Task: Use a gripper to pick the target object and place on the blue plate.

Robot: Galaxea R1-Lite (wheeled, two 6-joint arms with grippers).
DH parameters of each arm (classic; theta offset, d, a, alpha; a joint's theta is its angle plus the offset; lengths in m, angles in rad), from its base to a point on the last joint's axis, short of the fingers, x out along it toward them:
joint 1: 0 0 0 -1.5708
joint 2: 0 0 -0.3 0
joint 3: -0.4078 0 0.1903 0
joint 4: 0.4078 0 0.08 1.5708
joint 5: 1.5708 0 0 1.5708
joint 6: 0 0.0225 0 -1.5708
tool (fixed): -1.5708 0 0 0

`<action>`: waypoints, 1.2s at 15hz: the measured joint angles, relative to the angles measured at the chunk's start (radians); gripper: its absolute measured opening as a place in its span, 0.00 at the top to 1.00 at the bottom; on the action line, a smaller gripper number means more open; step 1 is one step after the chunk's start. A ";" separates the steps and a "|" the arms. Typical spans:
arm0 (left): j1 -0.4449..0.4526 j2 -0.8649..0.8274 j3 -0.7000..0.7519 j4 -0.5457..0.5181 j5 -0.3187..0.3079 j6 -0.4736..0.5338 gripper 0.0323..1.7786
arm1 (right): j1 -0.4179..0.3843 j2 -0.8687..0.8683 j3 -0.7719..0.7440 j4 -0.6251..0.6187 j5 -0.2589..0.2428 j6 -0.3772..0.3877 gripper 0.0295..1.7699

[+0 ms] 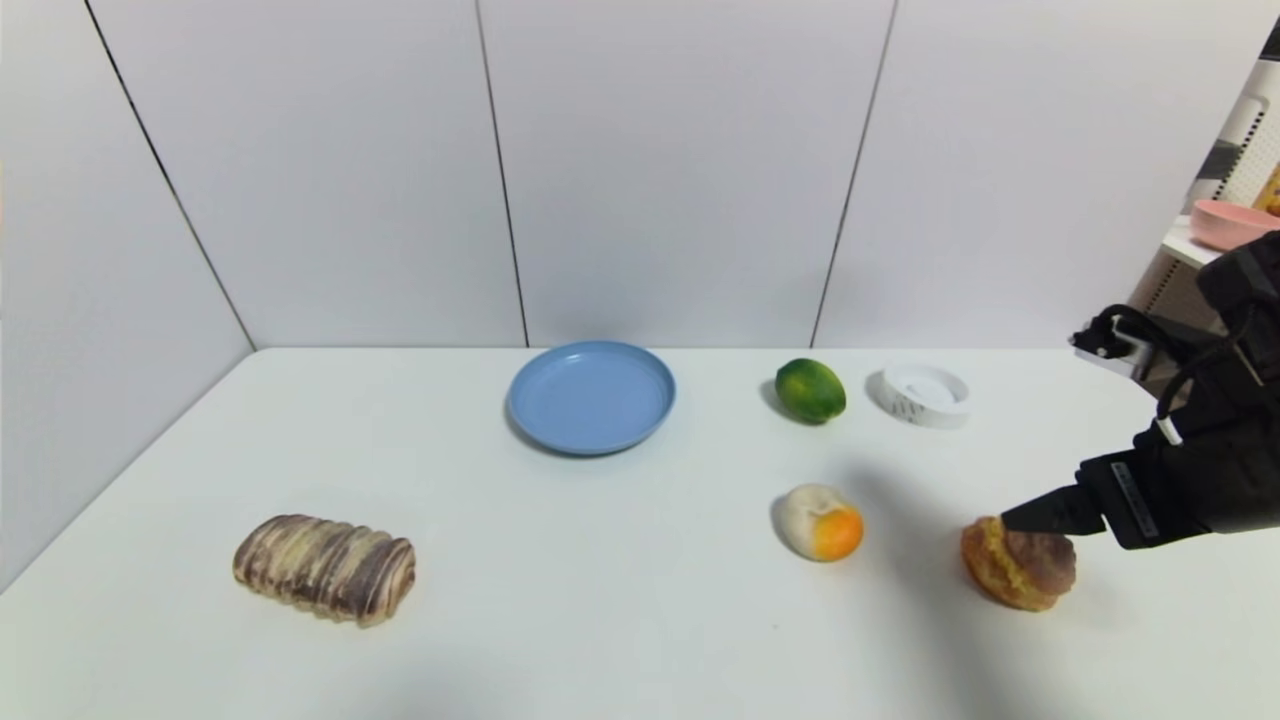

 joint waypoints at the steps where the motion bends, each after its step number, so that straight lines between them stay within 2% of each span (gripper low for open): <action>1: 0.000 0.000 0.000 0.000 0.000 0.000 0.05 | -0.001 0.020 -0.008 0.001 0.001 0.000 0.04; 6: 0.000 0.000 0.000 0.000 0.000 0.000 0.05 | -0.003 0.083 -0.018 0.064 0.003 0.009 0.04; 9: 0.000 0.000 0.000 0.000 0.000 0.000 0.05 | -0.003 0.112 -0.016 0.065 0.003 0.038 0.04; 18: 0.000 0.000 0.000 0.000 0.000 0.000 0.05 | -0.003 0.191 -0.001 0.039 0.001 0.039 0.04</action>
